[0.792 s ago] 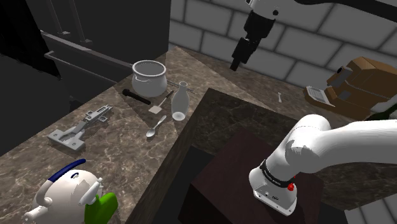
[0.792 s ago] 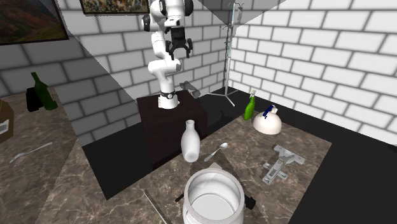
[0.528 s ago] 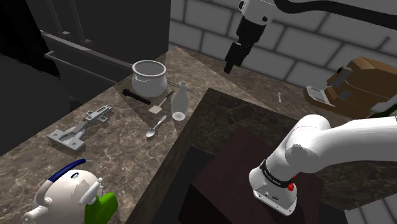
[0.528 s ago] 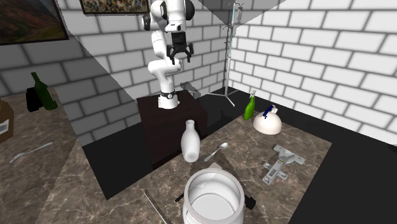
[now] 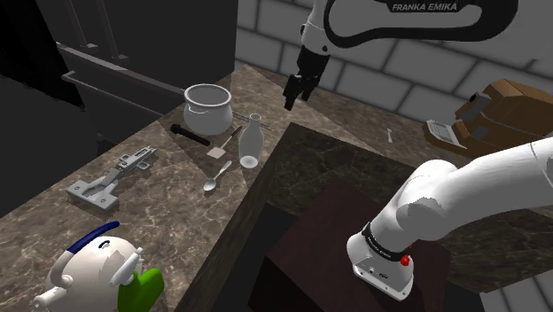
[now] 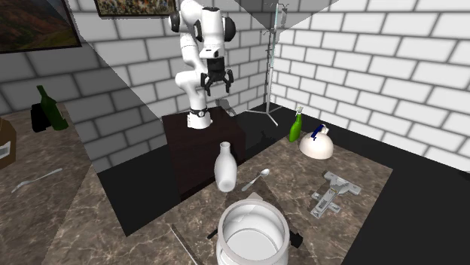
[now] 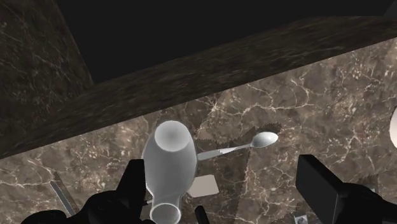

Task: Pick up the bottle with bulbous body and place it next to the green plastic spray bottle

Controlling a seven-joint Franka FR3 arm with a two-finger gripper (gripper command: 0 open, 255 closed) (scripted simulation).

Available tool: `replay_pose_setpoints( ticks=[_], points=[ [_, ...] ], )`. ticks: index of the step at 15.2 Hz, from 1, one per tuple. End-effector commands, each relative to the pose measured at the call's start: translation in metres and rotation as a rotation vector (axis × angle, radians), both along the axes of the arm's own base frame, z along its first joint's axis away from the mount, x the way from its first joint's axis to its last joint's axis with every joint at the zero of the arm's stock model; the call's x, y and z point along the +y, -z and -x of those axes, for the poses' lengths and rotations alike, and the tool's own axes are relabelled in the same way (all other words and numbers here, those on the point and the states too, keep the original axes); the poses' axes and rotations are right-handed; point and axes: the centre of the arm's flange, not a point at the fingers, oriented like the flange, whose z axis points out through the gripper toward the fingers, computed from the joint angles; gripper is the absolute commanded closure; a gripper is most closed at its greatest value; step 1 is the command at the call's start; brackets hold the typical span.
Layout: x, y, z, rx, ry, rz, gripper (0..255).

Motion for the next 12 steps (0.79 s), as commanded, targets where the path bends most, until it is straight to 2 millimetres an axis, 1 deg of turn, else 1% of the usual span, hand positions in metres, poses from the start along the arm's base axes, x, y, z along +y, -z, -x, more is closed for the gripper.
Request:
replay_pose_setpoints(
  ticks=[1,12],
  points=[
    [-0.007,0.018,-0.018,0.000,0.006,0.002,0],
    [-0.029,0.117,-0.122,0.006,0.041,0.008,0]
  ],
)
